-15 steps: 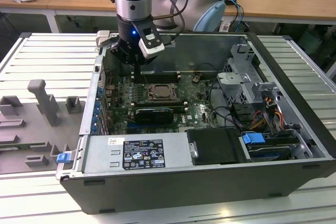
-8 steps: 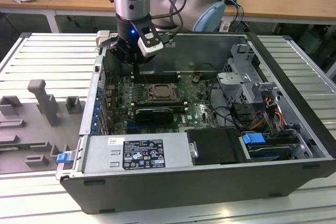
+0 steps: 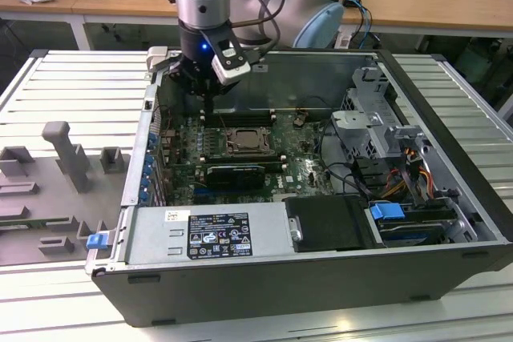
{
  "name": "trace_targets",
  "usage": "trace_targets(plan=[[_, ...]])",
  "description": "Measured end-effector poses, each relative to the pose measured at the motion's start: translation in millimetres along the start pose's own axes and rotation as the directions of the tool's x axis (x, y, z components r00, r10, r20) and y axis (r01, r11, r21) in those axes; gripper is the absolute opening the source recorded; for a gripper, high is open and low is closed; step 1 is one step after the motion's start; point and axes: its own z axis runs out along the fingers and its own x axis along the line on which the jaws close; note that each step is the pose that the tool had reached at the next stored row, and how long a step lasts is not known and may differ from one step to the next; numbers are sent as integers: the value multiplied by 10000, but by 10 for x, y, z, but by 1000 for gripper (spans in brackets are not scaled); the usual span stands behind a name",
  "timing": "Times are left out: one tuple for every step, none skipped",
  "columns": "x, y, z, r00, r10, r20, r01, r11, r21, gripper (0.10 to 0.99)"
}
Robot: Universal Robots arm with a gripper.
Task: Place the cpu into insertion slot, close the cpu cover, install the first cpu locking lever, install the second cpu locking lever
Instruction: 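Install the first cpu locking lever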
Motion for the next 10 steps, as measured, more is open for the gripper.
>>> trace_targets(plan=[[-9,0,0,10000,1,0,-1,10000,0,106],[-29,0,1,10000,0,0,0,10000,0,106],[-40,0,2,10000,0,0,0,10000,0,106],[-50,0,4,10000,0,0,0,10000,4,106],[-59,0,6,10000,0,0,0,10000,7,106],[-69,0,7,10000,0,0,0,10000,8,106],[-89,0,9,10000,0,-1,0,10000,8,106],[-103,0,10,10000,1,0,-1,10000,8,106],[-131,2,12,10000,1,0,-1,10000,8,106],[-156,2,16,10000,1,-1,-1,10000,8,106]])
